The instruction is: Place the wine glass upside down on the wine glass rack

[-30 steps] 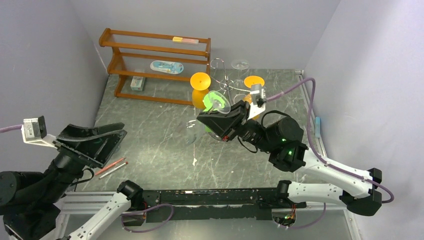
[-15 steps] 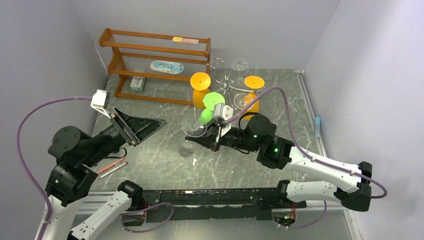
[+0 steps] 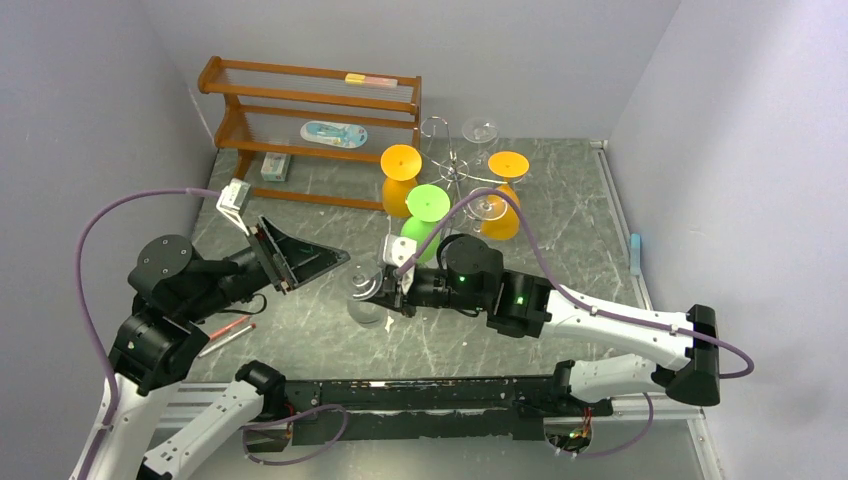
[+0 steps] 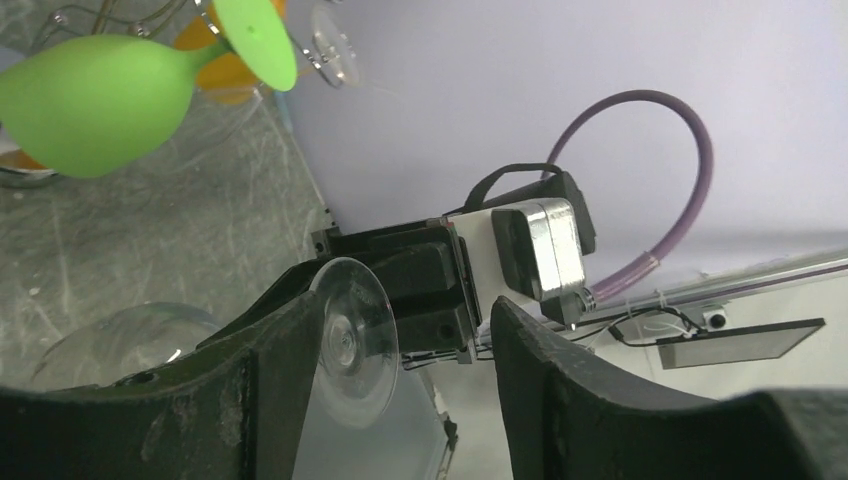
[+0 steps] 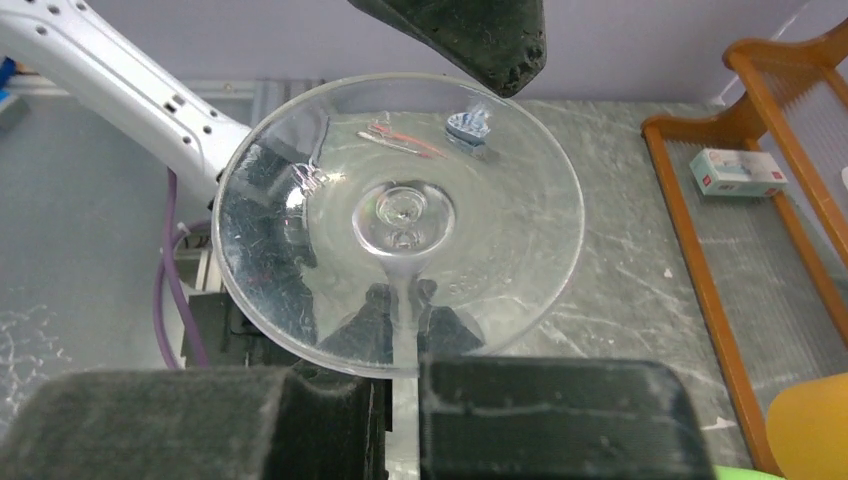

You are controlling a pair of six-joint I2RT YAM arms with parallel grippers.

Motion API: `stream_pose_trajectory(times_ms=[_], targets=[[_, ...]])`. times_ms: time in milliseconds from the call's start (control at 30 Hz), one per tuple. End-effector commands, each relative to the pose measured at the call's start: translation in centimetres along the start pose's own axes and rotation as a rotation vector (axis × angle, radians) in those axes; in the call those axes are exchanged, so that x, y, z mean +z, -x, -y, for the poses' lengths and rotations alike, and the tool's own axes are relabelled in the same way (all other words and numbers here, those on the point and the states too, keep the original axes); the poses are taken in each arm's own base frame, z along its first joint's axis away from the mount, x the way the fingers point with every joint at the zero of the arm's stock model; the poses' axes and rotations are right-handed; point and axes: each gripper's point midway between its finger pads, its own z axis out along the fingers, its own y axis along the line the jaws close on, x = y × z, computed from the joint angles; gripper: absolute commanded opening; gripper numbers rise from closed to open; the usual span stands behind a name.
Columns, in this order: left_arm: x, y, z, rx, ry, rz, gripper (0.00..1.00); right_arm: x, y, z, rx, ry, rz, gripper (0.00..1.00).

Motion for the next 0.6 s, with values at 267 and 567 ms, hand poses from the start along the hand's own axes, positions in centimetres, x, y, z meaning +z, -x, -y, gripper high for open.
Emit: stream_pose_trajectory(times_ms=[267,567], targets=[[-0.9,-0.4,-4.6,0.001,0.207,0.025,0.85,-1.1,3.7,1.7,-0.051,-0.11,0.123,0.0],[0.2,-1.7,-4.4,-0.043,0.1,-0.027,0.74,-0.5,3.7,1.7,-0.053,-0.101,0.124,0.0]])
